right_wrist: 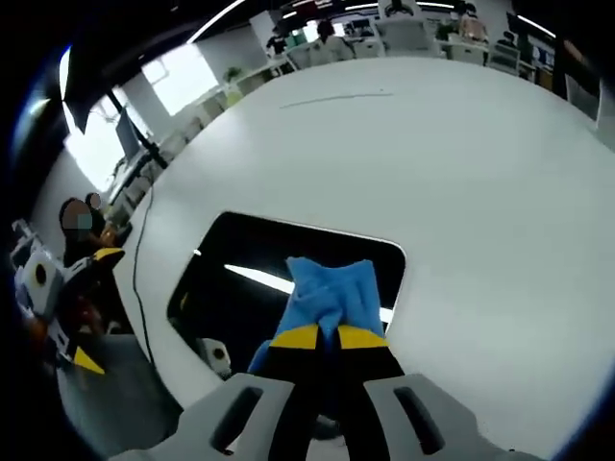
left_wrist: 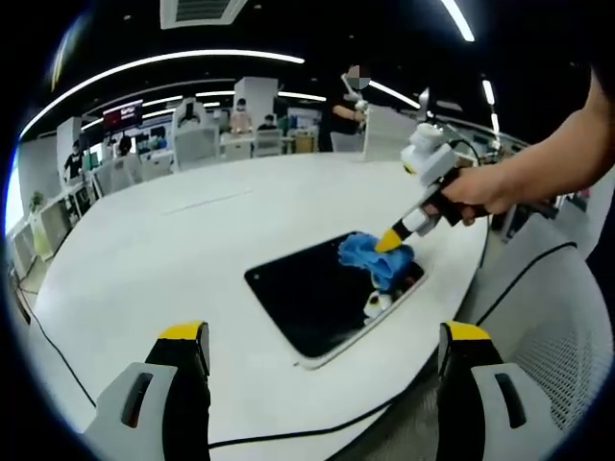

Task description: Wipe the mirror surface with the cleaning cloth until all visible marks leave the cleaned area.

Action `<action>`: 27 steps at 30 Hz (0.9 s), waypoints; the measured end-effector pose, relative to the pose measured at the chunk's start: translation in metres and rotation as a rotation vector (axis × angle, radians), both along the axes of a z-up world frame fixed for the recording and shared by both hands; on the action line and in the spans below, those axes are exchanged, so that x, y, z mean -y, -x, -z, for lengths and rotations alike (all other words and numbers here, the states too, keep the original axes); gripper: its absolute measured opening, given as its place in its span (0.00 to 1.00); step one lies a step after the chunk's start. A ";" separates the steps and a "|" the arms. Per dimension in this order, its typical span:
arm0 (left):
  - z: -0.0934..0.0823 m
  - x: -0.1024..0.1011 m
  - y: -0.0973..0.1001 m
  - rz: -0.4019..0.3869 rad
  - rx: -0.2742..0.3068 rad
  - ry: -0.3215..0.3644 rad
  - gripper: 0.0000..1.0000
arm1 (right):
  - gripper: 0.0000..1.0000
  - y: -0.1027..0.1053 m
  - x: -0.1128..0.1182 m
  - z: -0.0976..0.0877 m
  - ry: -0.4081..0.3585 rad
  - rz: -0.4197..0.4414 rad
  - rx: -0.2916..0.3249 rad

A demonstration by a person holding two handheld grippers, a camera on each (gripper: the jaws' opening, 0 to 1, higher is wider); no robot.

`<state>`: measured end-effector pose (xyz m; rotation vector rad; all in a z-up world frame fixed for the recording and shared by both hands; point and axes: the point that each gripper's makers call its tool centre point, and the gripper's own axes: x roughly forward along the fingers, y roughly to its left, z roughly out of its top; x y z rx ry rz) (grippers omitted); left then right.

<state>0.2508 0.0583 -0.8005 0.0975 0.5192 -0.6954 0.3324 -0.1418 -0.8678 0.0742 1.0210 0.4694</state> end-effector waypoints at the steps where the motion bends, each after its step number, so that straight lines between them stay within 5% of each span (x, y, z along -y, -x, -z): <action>1: 0.000 0.000 0.000 0.000 0.001 0.000 1.00 | 0.00 0.000 0.003 0.000 0.000 0.007 -0.003; 27: 0.000 -0.002 0.000 -0.008 0.000 0.001 1.00 | 0.00 0.004 0.019 0.001 0.030 0.039 -0.025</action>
